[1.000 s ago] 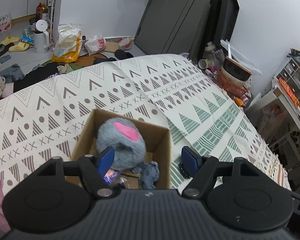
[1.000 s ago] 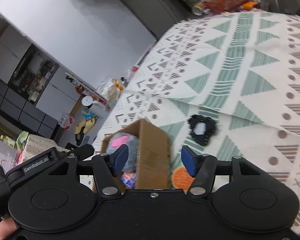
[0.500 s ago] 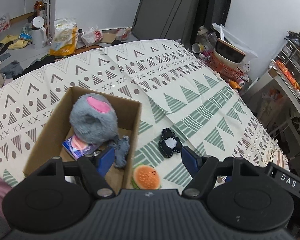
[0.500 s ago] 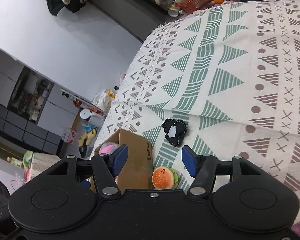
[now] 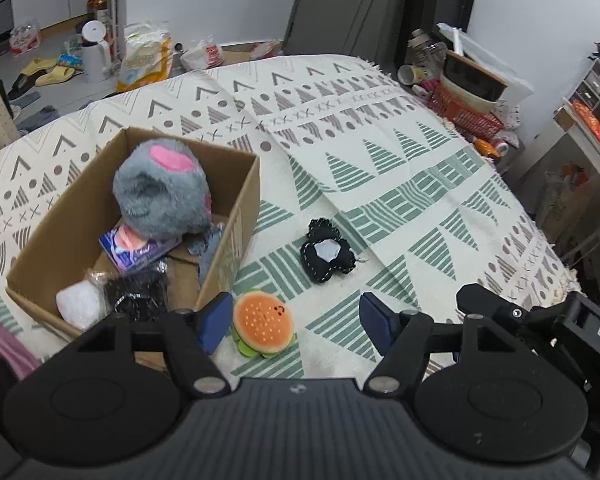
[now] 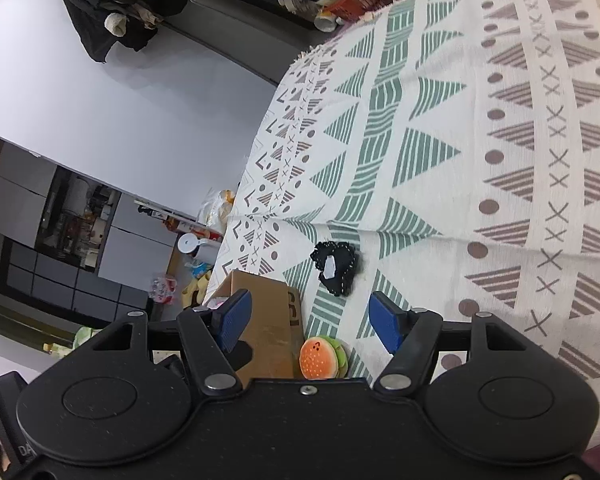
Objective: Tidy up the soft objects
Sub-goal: 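Move the left gripper to the orange burger plush while the right gripper approaches the black plush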
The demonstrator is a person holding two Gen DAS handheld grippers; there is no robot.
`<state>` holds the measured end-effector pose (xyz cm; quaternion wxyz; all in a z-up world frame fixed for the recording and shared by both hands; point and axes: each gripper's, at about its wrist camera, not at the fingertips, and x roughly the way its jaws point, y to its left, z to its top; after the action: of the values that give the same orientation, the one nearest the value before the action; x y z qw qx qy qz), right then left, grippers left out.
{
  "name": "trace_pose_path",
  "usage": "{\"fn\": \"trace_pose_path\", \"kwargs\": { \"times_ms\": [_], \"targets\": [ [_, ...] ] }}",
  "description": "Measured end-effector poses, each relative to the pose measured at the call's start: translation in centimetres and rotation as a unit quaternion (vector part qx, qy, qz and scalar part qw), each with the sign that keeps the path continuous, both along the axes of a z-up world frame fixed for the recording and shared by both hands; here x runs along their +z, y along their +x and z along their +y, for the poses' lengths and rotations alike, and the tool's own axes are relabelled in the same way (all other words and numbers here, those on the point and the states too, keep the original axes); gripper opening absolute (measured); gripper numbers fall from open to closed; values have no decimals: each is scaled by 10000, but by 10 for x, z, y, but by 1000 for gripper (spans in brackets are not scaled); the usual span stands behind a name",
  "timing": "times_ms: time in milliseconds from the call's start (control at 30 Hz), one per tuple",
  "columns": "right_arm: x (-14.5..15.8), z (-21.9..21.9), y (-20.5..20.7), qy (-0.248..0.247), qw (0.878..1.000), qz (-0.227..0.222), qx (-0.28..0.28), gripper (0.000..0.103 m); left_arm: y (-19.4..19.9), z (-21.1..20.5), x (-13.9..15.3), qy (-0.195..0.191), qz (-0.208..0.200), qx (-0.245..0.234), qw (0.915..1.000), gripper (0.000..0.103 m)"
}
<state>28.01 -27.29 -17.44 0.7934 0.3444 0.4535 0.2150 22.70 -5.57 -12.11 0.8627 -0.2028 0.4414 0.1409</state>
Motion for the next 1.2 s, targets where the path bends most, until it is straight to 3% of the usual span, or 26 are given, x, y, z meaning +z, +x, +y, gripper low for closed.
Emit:
{"fn": "trace_pose_path", "kwargs": {
  "times_ms": [433, 700, 800, 967, 1200],
  "targets": [
    [-21, -10, 7, 206, 9997, 139, 60, 65, 15, -16, -42, 297, 468, 269, 9981, 68],
    [-25, -15, 13, 307, 9993, 201, 37, 65, 23, -37, -50, 788, 531, 187, 9953, 67],
    [-26, -19, 14, 356, 9991, 225, -6, 65, 24, -49, -52, 1143, 558, 152, 9918, 67],
    [-28, -21, 15, 417, 9988, 246, -41, 65, 31, -54, -71, 1342, 878, 173, 9869, 62],
    [-33, -21, 20, 449, 9985, 298, -27, 65, 37, -61, -88, 1652, 1008, 4, 9811, 61]
  ]
}}
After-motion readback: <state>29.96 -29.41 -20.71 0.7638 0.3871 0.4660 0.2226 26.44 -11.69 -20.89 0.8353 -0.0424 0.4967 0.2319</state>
